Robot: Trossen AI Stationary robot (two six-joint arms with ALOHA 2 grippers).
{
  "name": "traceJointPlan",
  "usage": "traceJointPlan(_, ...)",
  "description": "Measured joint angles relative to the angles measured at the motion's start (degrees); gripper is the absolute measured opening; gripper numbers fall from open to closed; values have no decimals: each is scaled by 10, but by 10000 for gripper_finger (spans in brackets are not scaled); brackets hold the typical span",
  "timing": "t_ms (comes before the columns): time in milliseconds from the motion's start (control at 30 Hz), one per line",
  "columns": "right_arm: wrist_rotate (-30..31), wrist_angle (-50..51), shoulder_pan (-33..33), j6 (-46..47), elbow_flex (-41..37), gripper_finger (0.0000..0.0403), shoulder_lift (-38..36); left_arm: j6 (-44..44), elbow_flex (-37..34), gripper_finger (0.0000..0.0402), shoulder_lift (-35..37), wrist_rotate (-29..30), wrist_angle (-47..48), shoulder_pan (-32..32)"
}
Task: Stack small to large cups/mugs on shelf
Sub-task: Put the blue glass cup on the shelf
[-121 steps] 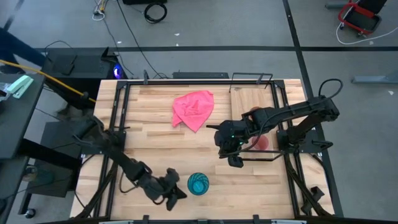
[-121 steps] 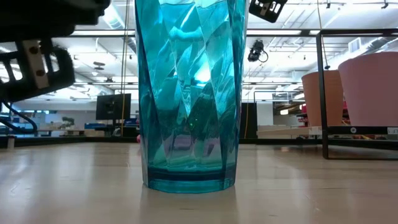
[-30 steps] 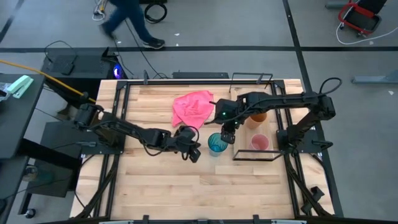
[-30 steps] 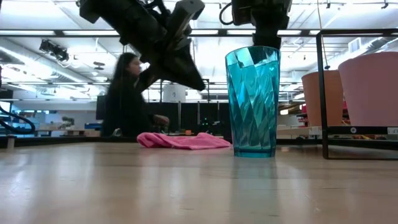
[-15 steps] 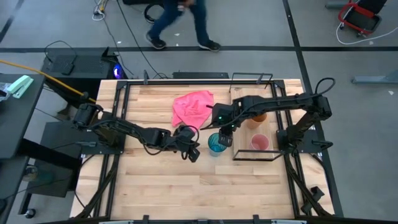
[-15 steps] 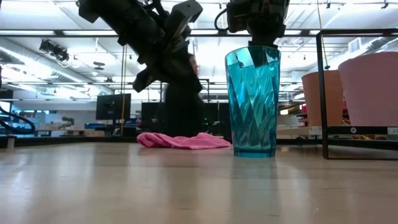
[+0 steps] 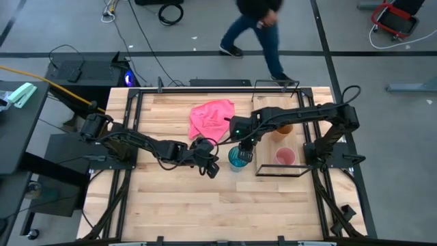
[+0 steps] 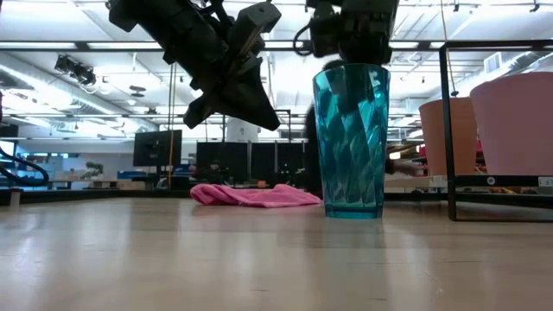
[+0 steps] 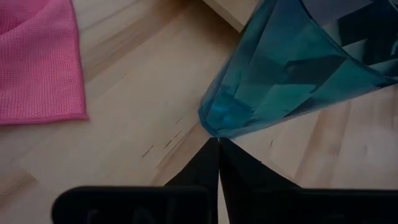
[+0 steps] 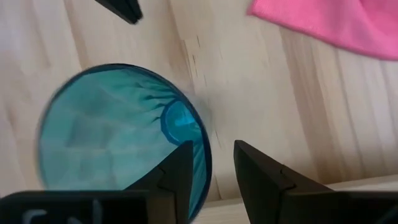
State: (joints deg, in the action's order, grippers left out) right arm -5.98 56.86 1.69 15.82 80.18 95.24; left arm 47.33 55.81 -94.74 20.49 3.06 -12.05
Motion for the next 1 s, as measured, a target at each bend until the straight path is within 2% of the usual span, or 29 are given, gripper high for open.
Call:
traceJointPlan(367,0,2,0,-10,0,119,4,0,0,21,0,0,1,0)
traceJointPlan(500,0,2,0,-6,0,94,6,0,0,20,0,0,1,0)
traceJointPlan(767,0,2,1,-6,0,13,7,0,0,10,0,0,1,0)
traceJointPlan(1000,1,3,1,-15,0,11,7,0,0,23,-1,0,1,0)
